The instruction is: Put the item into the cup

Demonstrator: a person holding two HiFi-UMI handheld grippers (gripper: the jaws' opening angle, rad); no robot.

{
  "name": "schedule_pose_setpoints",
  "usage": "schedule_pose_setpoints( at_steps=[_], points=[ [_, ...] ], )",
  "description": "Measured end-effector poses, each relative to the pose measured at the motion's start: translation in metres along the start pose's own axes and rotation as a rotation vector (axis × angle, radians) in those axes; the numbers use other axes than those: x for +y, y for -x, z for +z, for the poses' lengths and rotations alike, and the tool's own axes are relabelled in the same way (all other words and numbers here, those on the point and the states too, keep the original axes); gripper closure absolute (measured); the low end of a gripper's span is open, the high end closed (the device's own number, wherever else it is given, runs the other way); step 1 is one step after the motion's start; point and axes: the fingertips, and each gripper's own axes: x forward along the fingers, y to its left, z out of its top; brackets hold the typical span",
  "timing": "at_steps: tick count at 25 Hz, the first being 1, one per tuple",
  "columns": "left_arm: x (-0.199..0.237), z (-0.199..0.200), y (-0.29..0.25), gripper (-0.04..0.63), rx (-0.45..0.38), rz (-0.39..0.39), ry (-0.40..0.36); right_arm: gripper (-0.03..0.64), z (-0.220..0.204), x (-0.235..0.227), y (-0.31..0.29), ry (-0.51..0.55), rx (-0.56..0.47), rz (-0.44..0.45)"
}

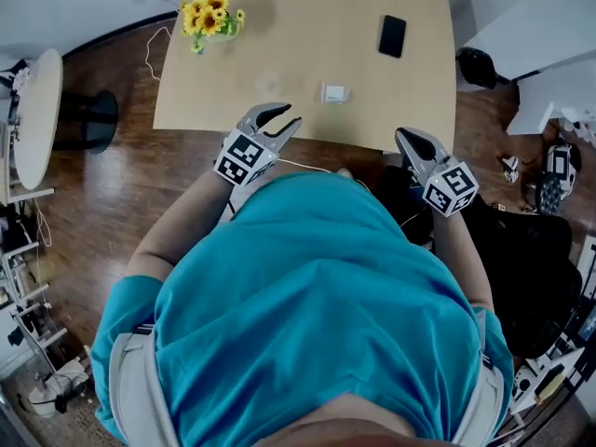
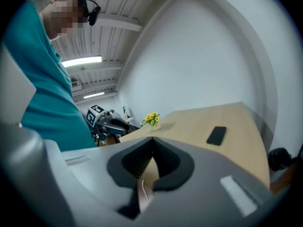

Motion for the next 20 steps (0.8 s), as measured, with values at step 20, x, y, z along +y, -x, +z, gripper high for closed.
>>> schedule_pose_setpoints(
  at_steps=[20],
  points=[
    [-0.010,-0.098,-0.192,0.454,0.419,-0.146,-0.268,0.617,-0.052,-0.041,-0.004,-0.101,0.102,-0.100]
  ],
)
